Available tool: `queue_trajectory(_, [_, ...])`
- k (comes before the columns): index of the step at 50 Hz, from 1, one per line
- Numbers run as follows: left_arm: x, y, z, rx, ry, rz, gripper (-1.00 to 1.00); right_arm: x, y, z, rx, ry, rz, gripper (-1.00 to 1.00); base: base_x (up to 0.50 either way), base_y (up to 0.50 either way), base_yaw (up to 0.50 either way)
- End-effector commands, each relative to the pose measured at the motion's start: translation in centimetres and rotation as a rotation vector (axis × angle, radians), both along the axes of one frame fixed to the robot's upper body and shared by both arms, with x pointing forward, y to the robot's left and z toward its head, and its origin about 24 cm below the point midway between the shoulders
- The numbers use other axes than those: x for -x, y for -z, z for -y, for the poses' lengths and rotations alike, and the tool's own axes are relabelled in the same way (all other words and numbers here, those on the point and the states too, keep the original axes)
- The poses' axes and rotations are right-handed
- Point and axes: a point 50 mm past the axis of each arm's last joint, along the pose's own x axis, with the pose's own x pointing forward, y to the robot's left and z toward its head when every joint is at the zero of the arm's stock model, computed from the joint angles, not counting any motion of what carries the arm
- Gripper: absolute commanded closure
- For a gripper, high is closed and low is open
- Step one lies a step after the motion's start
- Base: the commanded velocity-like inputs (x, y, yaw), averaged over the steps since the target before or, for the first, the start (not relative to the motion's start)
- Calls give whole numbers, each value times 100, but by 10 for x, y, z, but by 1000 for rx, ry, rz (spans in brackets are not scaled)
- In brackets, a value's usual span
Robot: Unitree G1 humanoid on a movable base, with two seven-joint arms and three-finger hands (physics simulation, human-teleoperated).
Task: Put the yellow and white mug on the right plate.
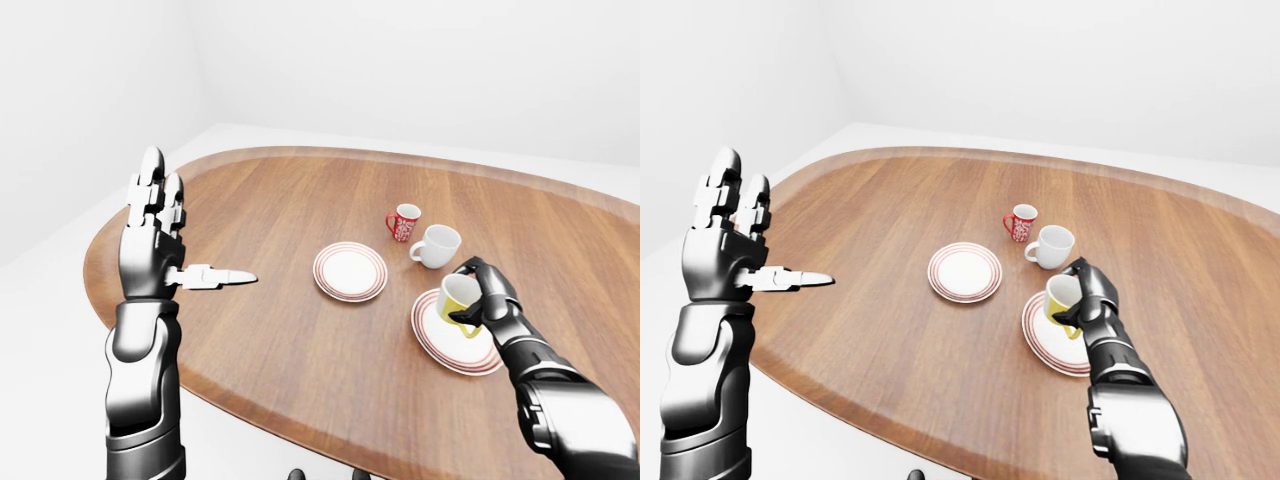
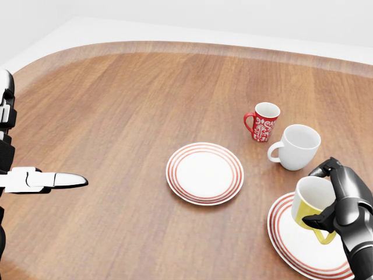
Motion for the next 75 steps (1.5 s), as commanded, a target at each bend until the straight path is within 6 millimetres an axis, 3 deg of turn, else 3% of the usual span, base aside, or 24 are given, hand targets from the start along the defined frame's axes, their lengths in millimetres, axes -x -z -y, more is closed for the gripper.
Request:
queue_trajectory(1, [0,1,0,-1,1,-3,-100,1,-4,6,37,29,11,100,0,0,0])
queue_trajectory(36, [-1,3,3,-2,6,-13,-100,7,3,8,78,89,24,100,0,0,0])
queue_trajectory(75, [-1,5,5,-3,10,-18,-100,10,13,-4,132,88,36,100,0,0,0])
